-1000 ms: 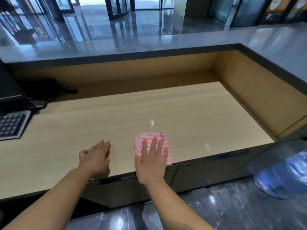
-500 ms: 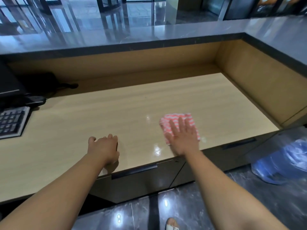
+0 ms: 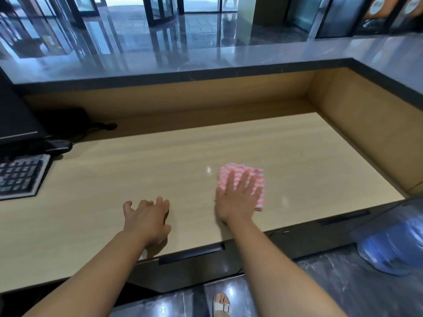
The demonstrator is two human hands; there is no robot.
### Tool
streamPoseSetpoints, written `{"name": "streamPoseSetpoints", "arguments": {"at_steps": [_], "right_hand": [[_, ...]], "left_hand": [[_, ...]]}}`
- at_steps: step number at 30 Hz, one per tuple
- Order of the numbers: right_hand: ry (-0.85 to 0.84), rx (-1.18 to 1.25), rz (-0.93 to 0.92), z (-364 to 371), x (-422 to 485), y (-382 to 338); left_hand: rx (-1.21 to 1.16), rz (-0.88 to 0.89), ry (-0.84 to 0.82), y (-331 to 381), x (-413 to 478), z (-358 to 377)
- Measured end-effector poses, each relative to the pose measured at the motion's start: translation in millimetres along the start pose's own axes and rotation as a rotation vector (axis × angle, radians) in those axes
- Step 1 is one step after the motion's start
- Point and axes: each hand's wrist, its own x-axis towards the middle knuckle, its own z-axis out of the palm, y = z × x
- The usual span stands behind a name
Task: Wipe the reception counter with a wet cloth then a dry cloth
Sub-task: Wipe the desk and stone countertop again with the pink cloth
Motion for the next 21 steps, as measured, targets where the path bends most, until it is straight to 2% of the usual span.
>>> {"name": "streamPoseSetpoints", "arguments": {"at_steps": [4, 9, 11, 21], "right_hand": [[-0.091, -0.062, -0.336, 20, -29, -78], [-0.099, -0.143, -0.575, 9, -8, -58], [-0.087, -0.142, -0.542, -1, 11, -32], [-0.053, -0.039, -0.08, -51, 102, 119]], "left_hand": [[-0.077, -0.009, 0.035, -4, -1, 2], [-0.079, -0.062, 0.133, -17, 11, -11], [-0.081, -0.051, 0.153, -14, 22, -17], [-0.057, 0.0, 0.047, 9, 72, -40]]}}
